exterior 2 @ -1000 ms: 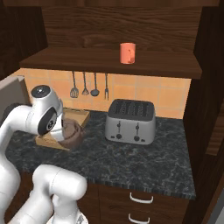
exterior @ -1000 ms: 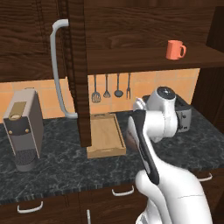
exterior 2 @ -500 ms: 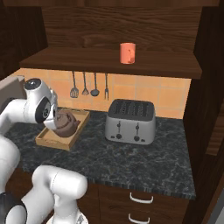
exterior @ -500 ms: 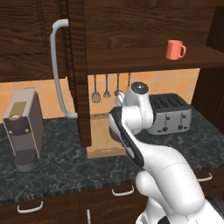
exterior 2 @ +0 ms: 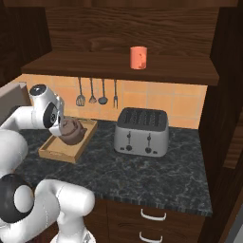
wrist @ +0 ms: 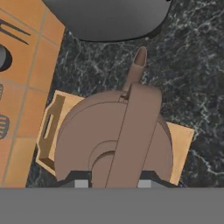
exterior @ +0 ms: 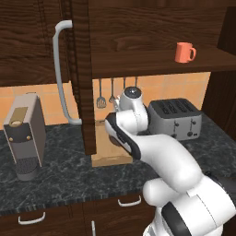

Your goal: Pick the kettle from the counter and place it on the tray. Then pick the mug from the cabinet and place it on the tray. Then close the cabinet doors.

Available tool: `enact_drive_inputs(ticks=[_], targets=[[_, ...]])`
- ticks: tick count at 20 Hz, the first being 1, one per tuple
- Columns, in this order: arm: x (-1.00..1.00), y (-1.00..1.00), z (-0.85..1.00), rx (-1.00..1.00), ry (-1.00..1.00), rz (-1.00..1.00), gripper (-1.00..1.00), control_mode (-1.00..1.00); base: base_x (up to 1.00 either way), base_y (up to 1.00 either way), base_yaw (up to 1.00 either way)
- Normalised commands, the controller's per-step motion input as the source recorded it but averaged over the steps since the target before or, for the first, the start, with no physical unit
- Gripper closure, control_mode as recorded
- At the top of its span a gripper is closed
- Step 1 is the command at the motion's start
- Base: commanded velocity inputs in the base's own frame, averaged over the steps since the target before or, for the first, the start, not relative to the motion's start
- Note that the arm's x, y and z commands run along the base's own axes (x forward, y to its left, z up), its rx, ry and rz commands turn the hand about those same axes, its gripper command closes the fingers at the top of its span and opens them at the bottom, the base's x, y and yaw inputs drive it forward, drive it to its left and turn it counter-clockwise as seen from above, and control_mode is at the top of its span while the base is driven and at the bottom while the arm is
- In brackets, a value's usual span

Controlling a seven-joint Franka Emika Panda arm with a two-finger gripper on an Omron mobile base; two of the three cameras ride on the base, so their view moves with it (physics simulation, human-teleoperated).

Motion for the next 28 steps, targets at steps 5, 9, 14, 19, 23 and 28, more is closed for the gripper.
enact_drive_inputs(ticks=[5, 9, 14, 19, 23, 28], targets=[[0.36, 0.32, -0.21, 0.0, -0.02, -0.01, 1.0, -1.0, 0.0, 0.0, 0.0], [0.37, 0.17, -0.21, 0.0, -0.02, -0.03, 1.0, -1.0, 0.0, 0.0, 0.0], [0.3, 0.02, -0.27, 0.0, -0.04, -0.05, 1.0, -1.0, 0.0, 0.0, 0.0], [0.25, 0.02, -0.14, 0.02, -0.02, -0.01, 1.0, -1.0, 0.0, 0.0, 0.0], [0.17, 0.08, -0.01, 0.04, 0.0, 0.0, 1.0, -1.0, 0.0, 0.0, 0.0], [0.06, 0.02, -0.03, 0.03, -0.03, 0.0, 1.0, -1.0, 0.0, 0.0, 0.0]])
